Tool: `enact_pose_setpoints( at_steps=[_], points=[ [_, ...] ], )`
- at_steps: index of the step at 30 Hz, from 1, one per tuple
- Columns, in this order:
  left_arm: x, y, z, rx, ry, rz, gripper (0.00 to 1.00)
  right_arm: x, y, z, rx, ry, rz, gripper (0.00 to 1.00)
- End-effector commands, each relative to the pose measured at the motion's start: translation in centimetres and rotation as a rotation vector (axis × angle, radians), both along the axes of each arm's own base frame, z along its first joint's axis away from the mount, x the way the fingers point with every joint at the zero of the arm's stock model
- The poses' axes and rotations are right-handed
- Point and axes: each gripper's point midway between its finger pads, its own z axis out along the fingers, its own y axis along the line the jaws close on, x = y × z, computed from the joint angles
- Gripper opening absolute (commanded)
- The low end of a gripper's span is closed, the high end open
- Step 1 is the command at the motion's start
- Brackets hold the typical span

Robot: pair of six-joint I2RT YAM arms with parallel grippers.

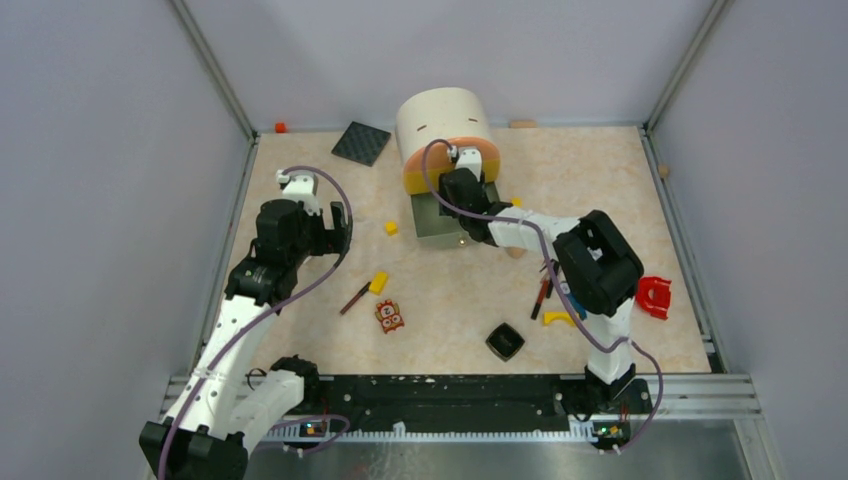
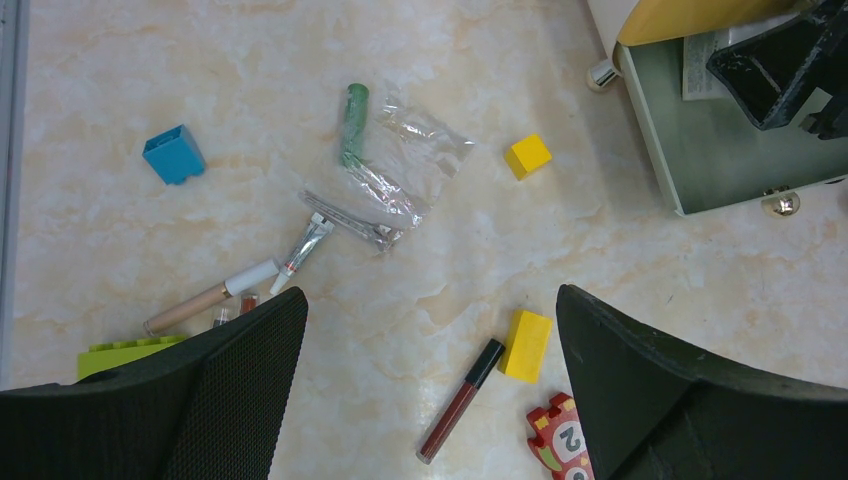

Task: Organize the makeup
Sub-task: Place the makeup in the drawer.

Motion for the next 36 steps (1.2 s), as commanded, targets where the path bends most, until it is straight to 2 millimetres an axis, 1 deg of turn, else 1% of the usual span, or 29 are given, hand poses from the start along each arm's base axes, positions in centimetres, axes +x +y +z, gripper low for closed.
enact_pose_setpoints(
  at_steps=[1,2,4,7,14,17,18,22,25,27,30,34,36],
  points=[
    [0.5,-0.2,0.7,-0.006,-0.039,-0.010,0.99,1.6,1.0,2.4,0.050,-0.060,0.001,0.60],
    [0.5,-0.2,0.7,-0.006,-0.040,-0.009,0.99,1.5,1.0,2.4,0.054,-0.060,0.007,0.66],
    [0.5,-0.2,0.7,-0.006,-0.040,-0.009,0.99,1.3,1.0,2.9,0.062,-0.067,0.014,0.73],
    [0.5,-0.2,0.7,-0.006,-0.039,-0.010,0.99,1.0,0.9,3.4,0.067,-0.074,0.018,0.78],
    [0.5,-0.2,0.7,-0.005,-0.038,-0.010,0.99,0.1,0.5,5.3,0.087,-0.090,0.040,0.79],
    [0.5,-0.2,0.7,-0.005,-0.039,-0.010,0.99,-1.0,0.2,6.1,0.097,-0.083,0.056,0.79],
    [0.5,-0.2,0.7,-0.005,-0.040,-0.011,0.99,-1.4,0.1,6.8,0.105,-0.085,0.062,0.79],
    [0.5,-0.2,0.8,-0.006,-0.042,-0.010,0.99,-3.2,-0.8,8.5,0.117,-0.091,0.074,0.79],
    [0.5,-0.2,0.8,-0.007,-0.041,-0.011,0.99,-4.5,-1.4,9.5,0.117,-0.066,0.081,0.79],
    [0.4,-0.2,0.8,-0.007,-0.041,-0.011,0.99,-6.0,-2.2,9.0,0.090,0.002,0.093,0.79],
    [0.4,-0.3,0.9,-0.009,-0.047,-0.013,0.99,-9.4,-3.9,7.4,0.030,0.118,0.105,0.79],
    [0.4,-0.5,1.0,-0.014,-0.046,-0.026,0.99,-14.8,-6.6,5.7,-0.025,0.242,0.146,0.80],
    [0.4,-0.6,0.9,-0.016,-0.043,-0.027,0.99,-17.9,-7.9,4.3,-0.042,0.327,0.179,0.82]
  ],
)
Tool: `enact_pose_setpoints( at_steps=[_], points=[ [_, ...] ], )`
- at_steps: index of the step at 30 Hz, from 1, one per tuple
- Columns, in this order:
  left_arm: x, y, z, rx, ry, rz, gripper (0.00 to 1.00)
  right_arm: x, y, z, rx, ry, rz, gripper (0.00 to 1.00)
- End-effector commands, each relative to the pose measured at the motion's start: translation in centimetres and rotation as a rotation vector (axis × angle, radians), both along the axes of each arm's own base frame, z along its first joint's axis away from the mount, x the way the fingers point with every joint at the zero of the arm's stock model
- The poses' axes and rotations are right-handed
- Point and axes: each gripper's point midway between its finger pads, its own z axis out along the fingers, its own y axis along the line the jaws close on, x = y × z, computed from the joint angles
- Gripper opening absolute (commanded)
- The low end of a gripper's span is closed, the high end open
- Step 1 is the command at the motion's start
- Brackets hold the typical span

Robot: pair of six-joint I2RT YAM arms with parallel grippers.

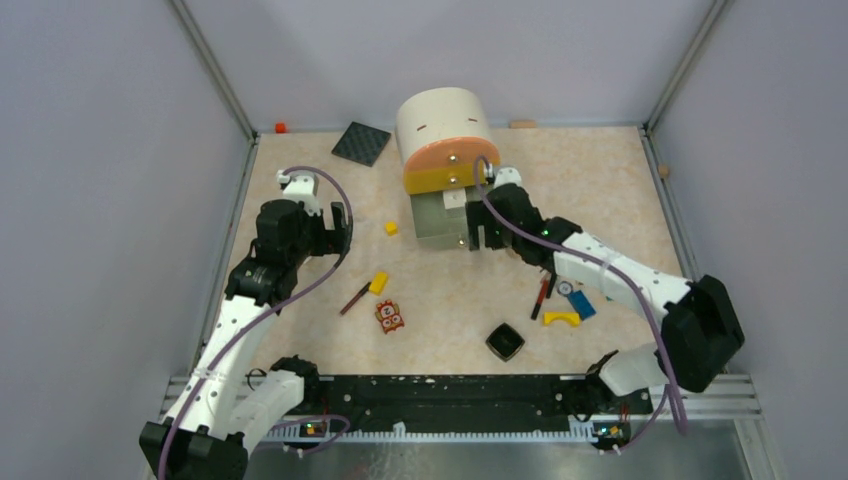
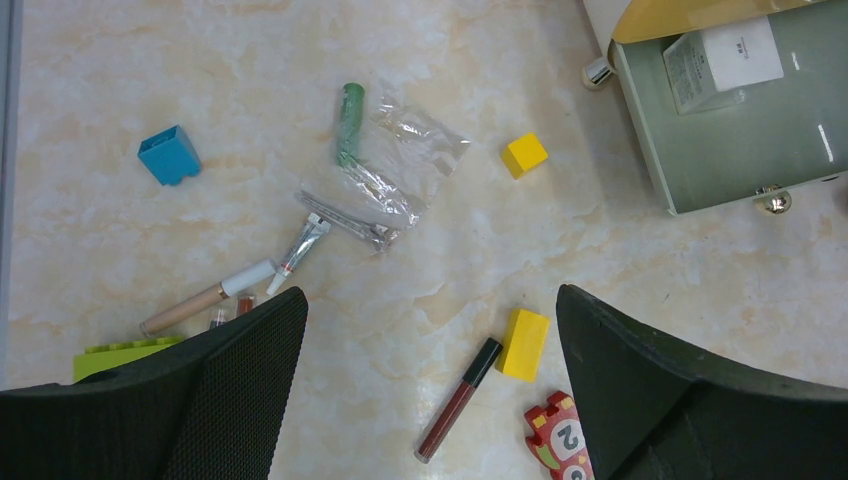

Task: Organize the makeup
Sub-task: Place the makeup in the drawer, then pick up the makeup from the center of the board.

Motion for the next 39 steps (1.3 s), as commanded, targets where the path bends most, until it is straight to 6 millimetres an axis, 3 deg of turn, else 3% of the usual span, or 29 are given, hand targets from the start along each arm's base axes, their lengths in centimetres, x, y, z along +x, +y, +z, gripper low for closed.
enact_pose_setpoints(
  at_steps=[1,6,10,18,28,39],
  points=[
    [0.4,-0.4,0.9,-0.013,-0.043,-0.020,0.99,-8.0,-3.4,-3.0,-0.070,0.226,0.079,0.83],
    [0.4,-0.4,0.9,-0.009,-0.042,-0.017,0.99,-14.2,-5.7,-6.0,-0.098,0.417,0.129,0.90],
    [0.5,-0.3,0.7,-0.008,-0.038,-0.014,0.99,-16.8,-4.1,-7.0,-0.085,0.502,0.198,0.95],
    [0.5,-0.3,0.6,-0.007,-0.033,-0.015,0.99,-18.4,-4.3,-11.2,-0.220,0.618,0.151,0.96],
    [0.5,-0.4,0.6,-0.008,-0.033,-0.018,0.99,-21.0,-3.0,-12.7,-0.163,0.698,0.223,0.96],
    [0.5,-0.4,0.6,-0.009,-0.033,-0.020,0.99,-22.7,-4.3,-14.7,-0.268,0.727,0.171,0.96]
  ],
)
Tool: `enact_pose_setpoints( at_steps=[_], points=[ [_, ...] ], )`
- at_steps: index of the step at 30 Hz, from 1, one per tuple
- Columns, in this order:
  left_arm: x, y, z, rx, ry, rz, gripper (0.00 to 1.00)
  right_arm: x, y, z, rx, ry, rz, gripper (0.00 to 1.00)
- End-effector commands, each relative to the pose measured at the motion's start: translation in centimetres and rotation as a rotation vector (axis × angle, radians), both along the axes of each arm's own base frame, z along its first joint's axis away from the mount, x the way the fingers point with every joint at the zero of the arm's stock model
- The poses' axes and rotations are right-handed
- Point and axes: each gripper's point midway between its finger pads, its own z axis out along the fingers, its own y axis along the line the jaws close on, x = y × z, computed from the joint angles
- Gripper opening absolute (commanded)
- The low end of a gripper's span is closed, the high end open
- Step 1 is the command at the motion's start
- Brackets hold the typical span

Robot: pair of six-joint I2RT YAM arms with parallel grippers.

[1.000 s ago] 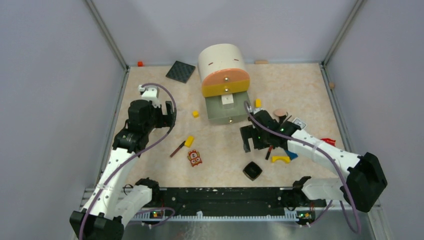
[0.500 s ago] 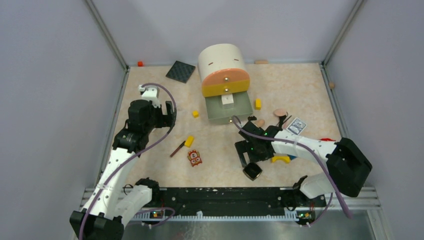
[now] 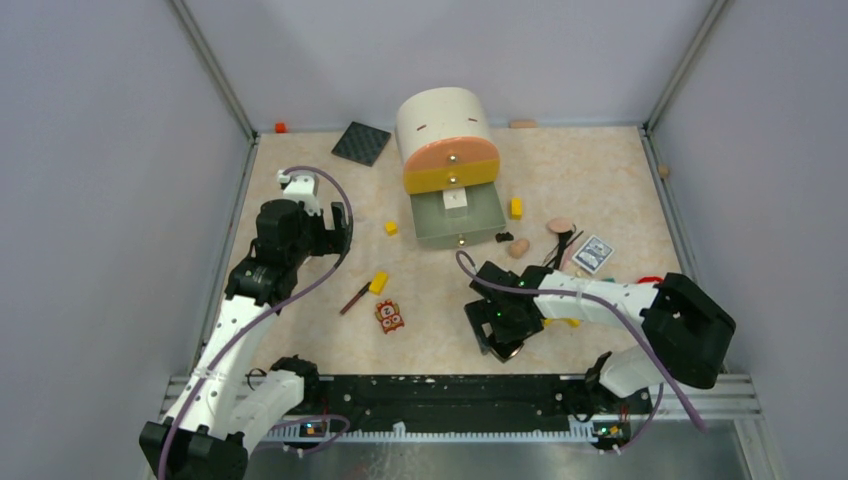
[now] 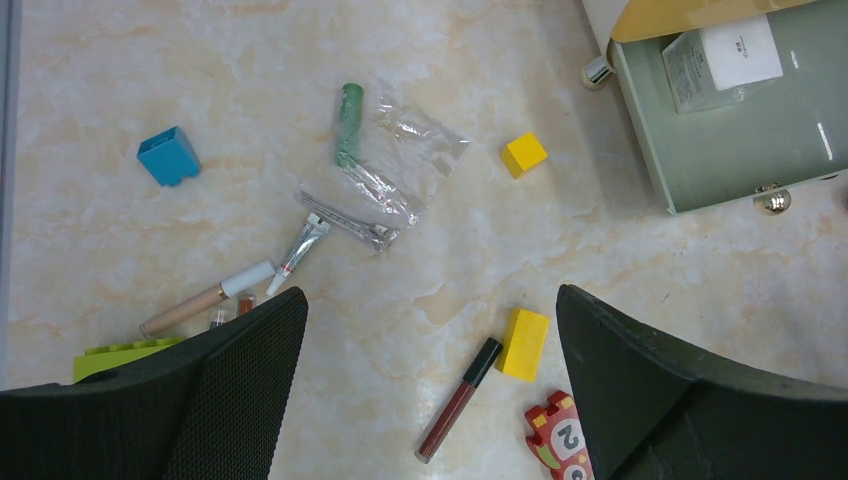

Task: Organize the makeup
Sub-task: Pick up the makeup from the center of the board.

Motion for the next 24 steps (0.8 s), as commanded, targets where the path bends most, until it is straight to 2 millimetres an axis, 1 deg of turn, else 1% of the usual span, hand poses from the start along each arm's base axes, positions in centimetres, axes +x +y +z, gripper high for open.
enact_pose_setpoints(
  at_steps=[1,3,5,10,11,14,17,19,22,24],
  points=[
    [0.5,-0.4,0.6,-0.010,-0.034,-0.015,0.99,-0.3,-0.5,-0.7,-0.053,-0.011,-0.018,0.96],
    [0.4,-0.4,0.6,-0.011,-0.033,-0.016,0.99,-0.4,-0.6,-1.0,-0.071,-0.008,-0.016,0.96],
    [0.4,-0.4,0.6,-0.011,-0.033,-0.016,0.99,-0.4,-0.6,-1.3,-0.088,-0.013,-0.010,0.93],
    [0.4,-0.4,0.7,-0.012,-0.034,-0.017,0.99,0.3,-0.3,-1.2,-0.120,-0.066,-0.011,0.80],
    [0.4,-0.4,0.6,-0.013,-0.033,-0.017,0.99,0.6,-0.1,-1.0,-0.119,-0.080,-0.012,0.77],
    [0.4,-0.4,0.6,-0.013,-0.034,-0.018,0.99,1.7,1.1,0.1,-0.084,-0.135,-0.024,0.58],
    [0.5,-0.4,0.7,-0.012,-0.035,-0.018,0.99,3.9,3.3,2.6,-0.015,-0.224,-0.043,0.46],
    [0.5,-0.4,0.6,-0.010,-0.033,-0.016,0.99,5.9,5.1,5.0,0.048,-0.309,-0.061,0.42],
    [0.5,-0.3,0.7,-0.009,-0.035,-0.012,0.99,9.5,7.1,9.3,0.114,-0.447,-0.088,0.40],
    [0.4,-0.3,0.8,-0.011,-0.038,-0.013,0.99,12.2,7.5,11.4,0.108,-0.520,-0.124,0.40]
  ],
)
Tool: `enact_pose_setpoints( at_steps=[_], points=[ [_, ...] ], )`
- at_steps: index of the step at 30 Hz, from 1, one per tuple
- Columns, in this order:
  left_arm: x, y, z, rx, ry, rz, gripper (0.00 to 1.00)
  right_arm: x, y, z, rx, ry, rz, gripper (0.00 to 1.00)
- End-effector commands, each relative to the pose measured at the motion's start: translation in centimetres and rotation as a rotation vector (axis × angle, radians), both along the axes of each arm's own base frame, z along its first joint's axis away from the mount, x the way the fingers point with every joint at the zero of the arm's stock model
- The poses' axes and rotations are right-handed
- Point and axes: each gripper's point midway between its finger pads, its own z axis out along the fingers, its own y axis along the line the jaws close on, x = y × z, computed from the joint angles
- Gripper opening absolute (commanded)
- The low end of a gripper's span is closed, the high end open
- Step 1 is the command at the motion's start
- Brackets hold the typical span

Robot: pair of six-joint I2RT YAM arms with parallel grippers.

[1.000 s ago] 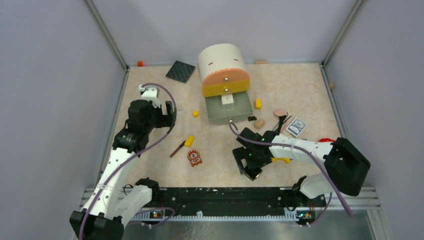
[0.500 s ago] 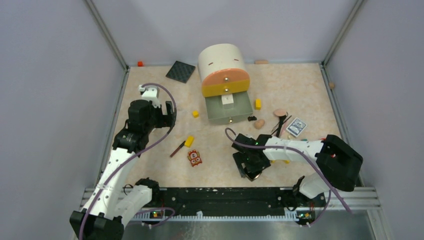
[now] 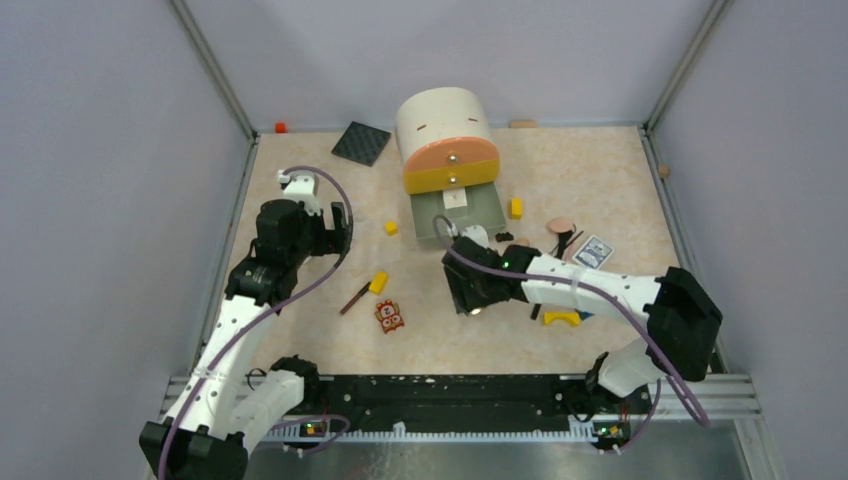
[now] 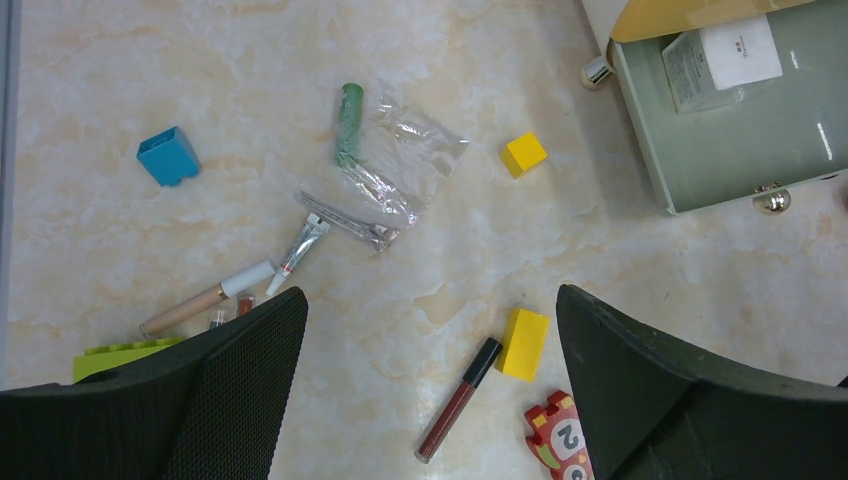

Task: Organize the makeup
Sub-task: Pick up the makeup from the center of the board, then place the makeup in the drawer.

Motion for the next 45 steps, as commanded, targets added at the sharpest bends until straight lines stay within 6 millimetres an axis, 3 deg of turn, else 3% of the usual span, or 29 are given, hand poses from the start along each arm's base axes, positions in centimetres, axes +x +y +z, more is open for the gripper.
enact_pose_setpoints(
  at_steps=[1,8,12,16,24,31,40,45],
  points=[
    [0.4,-0.4,0.8,-0.012,-0.038,-0.015,0.99,7.8,3.0,7.4,0.098,-0.276,-0.087,0.39],
    [0.3,-0.5,0.8,-0.016,-0.039,-0.021,0.99,16.8,3.5,12.3,0.165,-0.426,-0.227,0.34],
    [0.3,-0.5,0.9,-0.017,-0.042,-0.021,0.99,19.8,4.0,12.5,0.148,-0.445,-0.244,0.34],
    [0.3,-0.5,0.8,-0.017,-0.041,-0.020,0.99,21.6,4.3,11.1,0.110,-0.430,-0.249,0.34],
    [0.4,-0.5,0.7,-0.016,-0.037,-0.019,0.99,22.9,3.9,7.7,0.063,-0.391,-0.275,0.34],
    [0.4,-0.5,0.8,-0.016,-0.038,-0.021,0.99,23.5,3.6,6.0,0.048,-0.360,-0.295,0.35],
    [0.4,-0.5,0.7,-0.018,-0.037,-0.022,0.99,22.9,3.9,4.8,0.056,-0.301,-0.307,0.36],
    [0.4,-0.6,0.8,-0.019,-0.038,-0.025,0.99,22.5,3.9,3.9,0.049,-0.267,-0.309,0.44]
  ],
)
